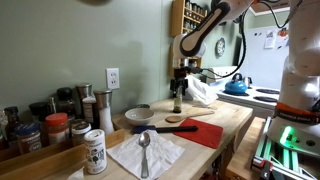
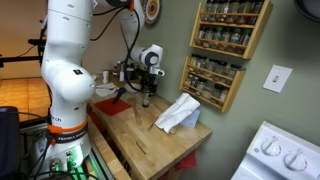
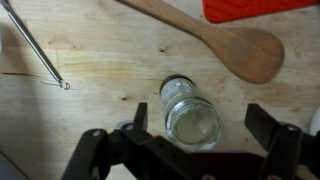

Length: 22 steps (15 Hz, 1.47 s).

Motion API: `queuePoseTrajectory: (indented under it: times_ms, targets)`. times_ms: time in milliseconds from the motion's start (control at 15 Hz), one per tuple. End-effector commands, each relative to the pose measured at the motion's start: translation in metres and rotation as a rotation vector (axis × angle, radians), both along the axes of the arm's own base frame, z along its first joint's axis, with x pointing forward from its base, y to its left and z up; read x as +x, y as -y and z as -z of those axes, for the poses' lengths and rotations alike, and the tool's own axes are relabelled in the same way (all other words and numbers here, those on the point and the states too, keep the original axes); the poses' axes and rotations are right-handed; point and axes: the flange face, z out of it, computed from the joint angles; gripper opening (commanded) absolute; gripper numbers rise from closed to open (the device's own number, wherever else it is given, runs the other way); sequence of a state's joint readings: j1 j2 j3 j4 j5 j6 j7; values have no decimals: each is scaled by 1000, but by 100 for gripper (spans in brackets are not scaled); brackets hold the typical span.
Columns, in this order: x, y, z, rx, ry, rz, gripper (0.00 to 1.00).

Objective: Remove the glass container from the black lid, put it on the table and then put the black lid on the container

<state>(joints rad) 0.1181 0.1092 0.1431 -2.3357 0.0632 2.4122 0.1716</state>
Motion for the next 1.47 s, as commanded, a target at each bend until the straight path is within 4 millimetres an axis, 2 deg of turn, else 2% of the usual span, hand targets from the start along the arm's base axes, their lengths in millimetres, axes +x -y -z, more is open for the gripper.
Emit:
queuePoseTrajectory:
  times_ms: [0, 67, 200, 400, 533, 600, 933, 1000, 1267, 1400]
  targets:
    - [7, 1, 10, -2, 24, 18, 100]
    - [8, 2, 12, -2, 25, 19, 100]
    - [9, 5, 15, 0, 19, 24, 92]
    - [9, 10, 18, -4, 6, 32, 91]
    - [10, 12, 18, -4, 5, 34, 83]
    - [10, 12, 19, -3, 4, 33, 69]
    - [12, 10, 20, 4, 2, 27, 31]
    - [13, 10, 21, 5, 0, 26, 28]
    - [14, 8, 15, 11, 1, 22, 28]
    - [13, 8, -1, -3, 11, 15, 28]
